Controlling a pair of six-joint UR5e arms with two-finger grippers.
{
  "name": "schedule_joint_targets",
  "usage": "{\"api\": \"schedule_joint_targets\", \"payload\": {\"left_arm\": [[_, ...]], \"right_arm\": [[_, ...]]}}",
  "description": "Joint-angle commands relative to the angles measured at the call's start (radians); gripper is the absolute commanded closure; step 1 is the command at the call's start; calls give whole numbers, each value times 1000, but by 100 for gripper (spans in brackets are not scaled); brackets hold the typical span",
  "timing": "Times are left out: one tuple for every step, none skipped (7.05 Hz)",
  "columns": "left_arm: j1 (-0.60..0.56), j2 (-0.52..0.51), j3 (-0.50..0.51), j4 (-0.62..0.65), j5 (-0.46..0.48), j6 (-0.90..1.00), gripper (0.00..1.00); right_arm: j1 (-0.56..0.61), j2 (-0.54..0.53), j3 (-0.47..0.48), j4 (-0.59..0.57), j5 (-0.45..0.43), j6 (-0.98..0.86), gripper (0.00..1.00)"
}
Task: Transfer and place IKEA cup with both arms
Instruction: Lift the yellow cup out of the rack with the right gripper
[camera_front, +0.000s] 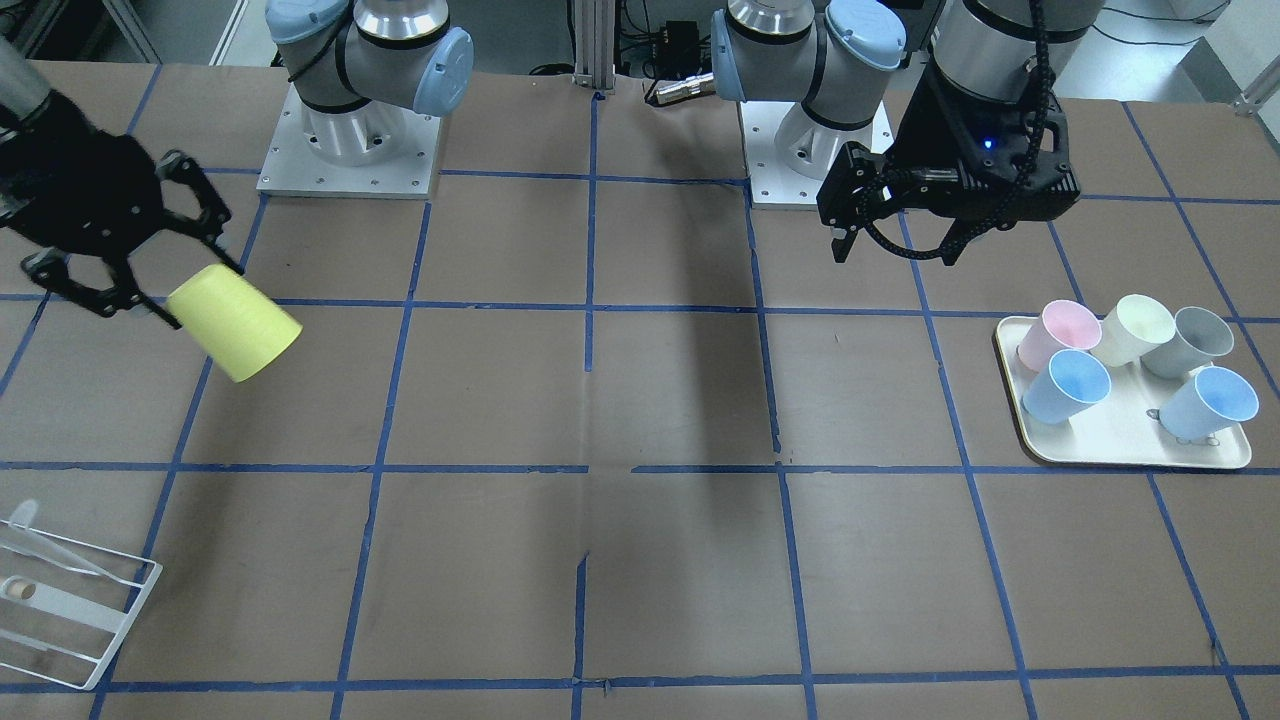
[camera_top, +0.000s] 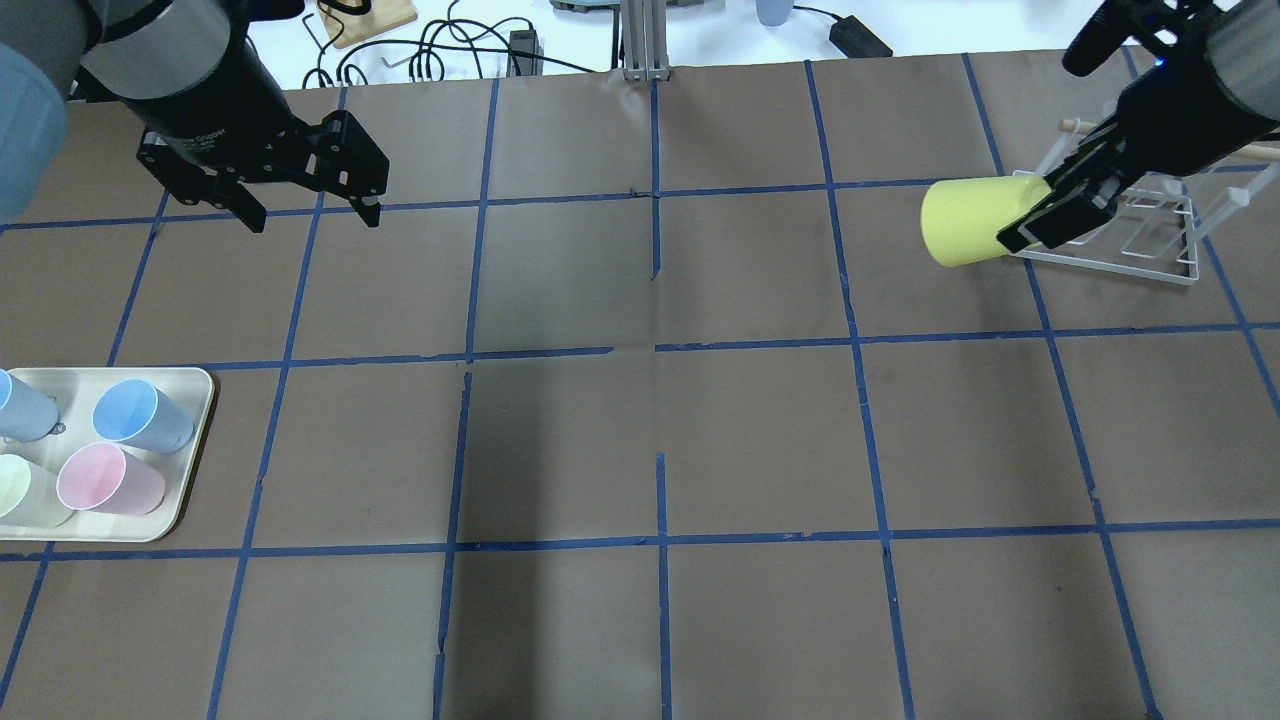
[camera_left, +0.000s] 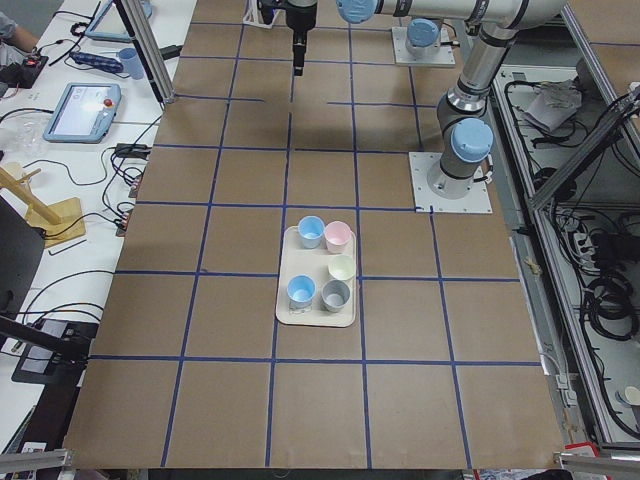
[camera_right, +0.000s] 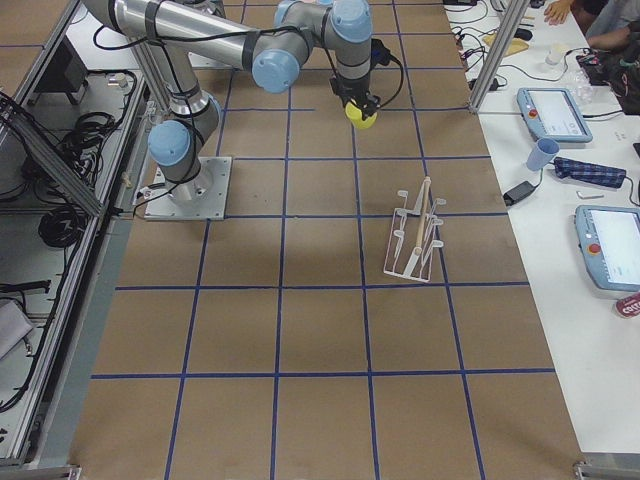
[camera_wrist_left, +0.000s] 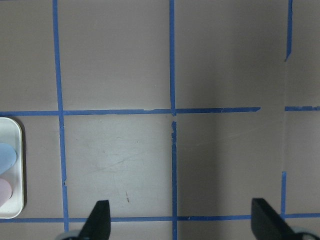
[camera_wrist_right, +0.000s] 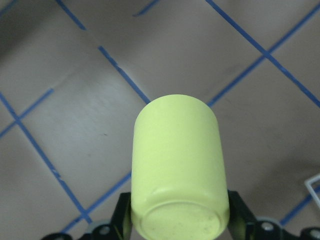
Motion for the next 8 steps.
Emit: {"api": "schedule_joint_targets", "payload": {"left_arm": [[-1,1,2,0,-1,0,0],[-1,1,2,0,-1,0,0],[2,-1,0,0,-18,0,0],[7,1,-6,1,-74,5,0],[33,4,-18,2,-132,36,0],[86,5,-26,-15,-251,184,0],[164,8,-43,-72,-403,266,0],[221,5,-72,-121,-609,311,0]], "right_arm": [[34,-57,-1,261,296,-5,98],[41,-57,-2,351,430,-9,100],[47,-57,2,390,513,-11,100],[49,-57,8,395,581,-22,100],[63,-55,43,398,638,-43,100],[76,-55,104,400,723,-66,100],[78,-57,152,400,782,-71,100],[83,-54,163,401,784,-69,100]]}}
